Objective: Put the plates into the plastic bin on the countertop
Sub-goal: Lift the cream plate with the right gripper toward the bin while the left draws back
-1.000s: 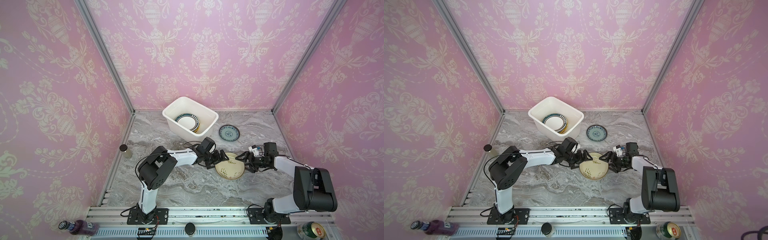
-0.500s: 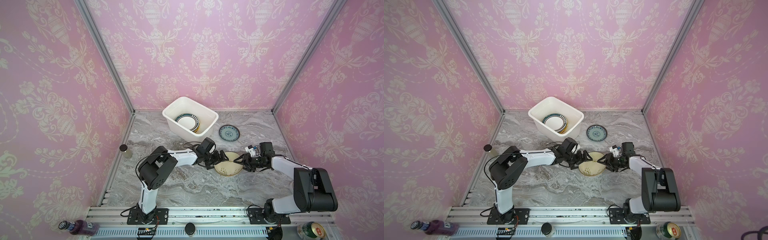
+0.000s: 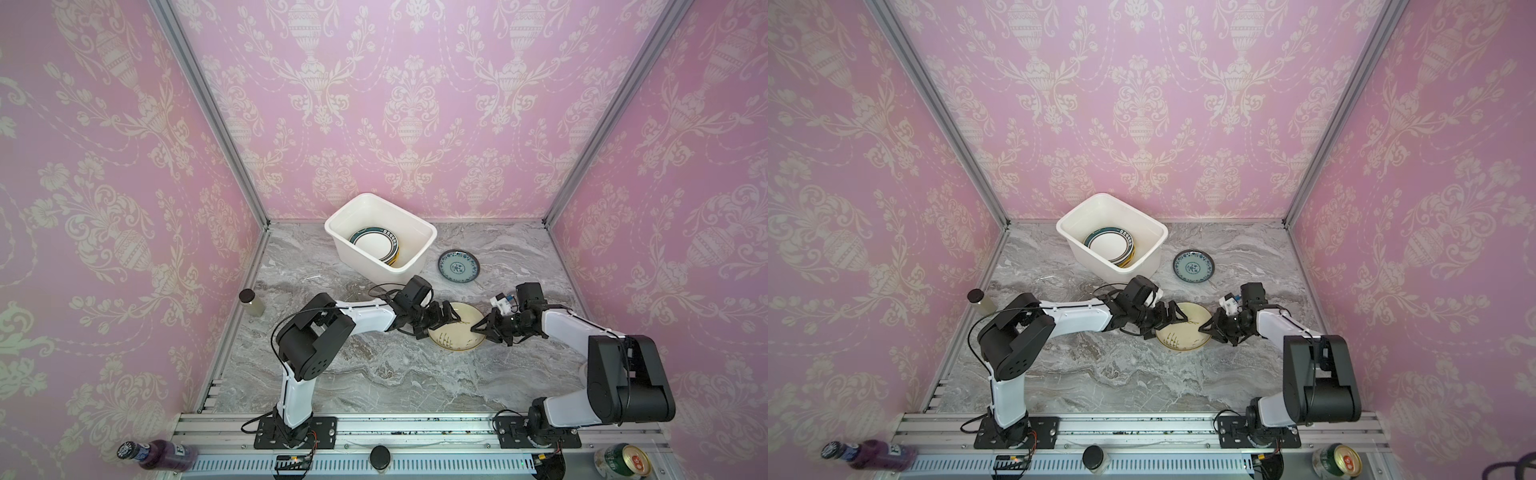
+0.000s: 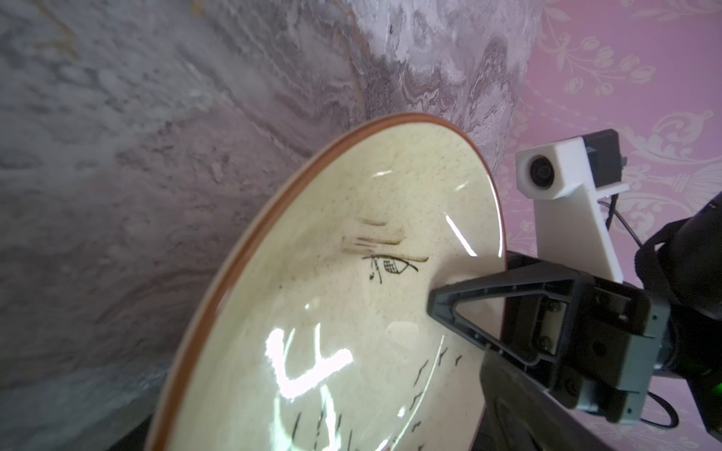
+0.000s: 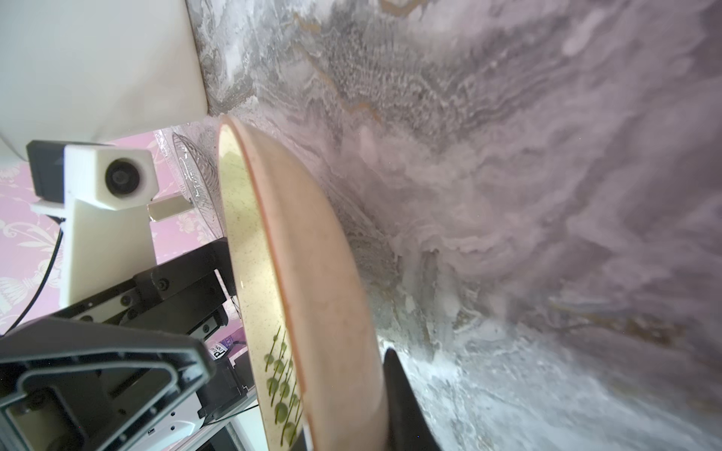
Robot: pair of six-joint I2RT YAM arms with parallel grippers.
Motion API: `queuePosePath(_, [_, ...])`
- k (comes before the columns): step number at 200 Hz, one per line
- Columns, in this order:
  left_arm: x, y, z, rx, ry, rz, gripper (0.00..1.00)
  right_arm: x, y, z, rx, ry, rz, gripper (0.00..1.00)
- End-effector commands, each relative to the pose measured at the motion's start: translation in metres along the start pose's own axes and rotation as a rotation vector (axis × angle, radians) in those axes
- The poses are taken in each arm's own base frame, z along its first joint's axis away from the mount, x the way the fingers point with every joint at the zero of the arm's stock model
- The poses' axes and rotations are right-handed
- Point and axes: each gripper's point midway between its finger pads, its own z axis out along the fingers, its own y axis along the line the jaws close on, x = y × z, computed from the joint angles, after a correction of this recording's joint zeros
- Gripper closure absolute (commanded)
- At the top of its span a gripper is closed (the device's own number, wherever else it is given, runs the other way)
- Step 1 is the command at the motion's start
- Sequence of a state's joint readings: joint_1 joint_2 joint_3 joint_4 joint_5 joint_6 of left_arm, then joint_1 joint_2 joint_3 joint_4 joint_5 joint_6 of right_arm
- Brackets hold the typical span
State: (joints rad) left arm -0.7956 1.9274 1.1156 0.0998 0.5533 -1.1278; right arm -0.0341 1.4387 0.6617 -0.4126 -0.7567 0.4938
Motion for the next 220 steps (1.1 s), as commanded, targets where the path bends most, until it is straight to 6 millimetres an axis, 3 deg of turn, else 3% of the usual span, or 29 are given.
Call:
queuePosePath(1, [0.003, -0.021, -0.021, 0.036, -0.035, 0.043, 0.01, -0.008, 0.03, -0.021, -0.03, -0.03, -0.06, 0.93])
queuePosePath(27, [0.004, -0.029, -0.051, -0.01, -0.094, 0.122, 0.01, -0.01, 0.033, -0.043, 0.078, -0.032, -0.061, 0.94])
queuePosePath(61, [0.005, -0.055, -0.11, -0.067, -0.206, 0.303, 0.01, -0.012, 0.052, -0.081, 0.164, -0.069, -0.092, 0.93])
queuePosePath(89, [0.005, -0.079, -0.174, -0.131, -0.325, 0.485, 0.01, -0.015, 0.083, -0.109, 0.143, -0.121, -0.119, 0.93])
queuePosePath(103, [0.002, -0.085, -0.213, -0.17, -0.398, 0.544, 0.01, -0.022, 0.111, -0.129, 0.1, -0.177, -0.142, 0.92])
queuePosePath(136, [-0.015, -0.078, -0.302, -0.214, -0.597, 0.552, 0.01, -0.029, 0.16, -0.153, 0.01, -0.252, -0.135, 0.92])
queuePosePath(155, [-0.024, -0.066, -0.34, -0.236, -0.688, 0.529, 0.01, -0.032, 0.189, -0.159, -0.026, -0.287, -0.128, 0.92])
queuePosePath(184, [-0.028, -0.043, -0.37, -0.334, -0.735, 0.508, 0.01, -0.041, 0.231, -0.16, -0.087, -0.344, -0.11, 0.92])
queuePosePath(220, [-0.028, -0.033, -0.374, -0.372, -0.728, 0.497, 0.01, -0.057, 0.281, -0.147, -0.2, -0.405, -0.046, 0.92])
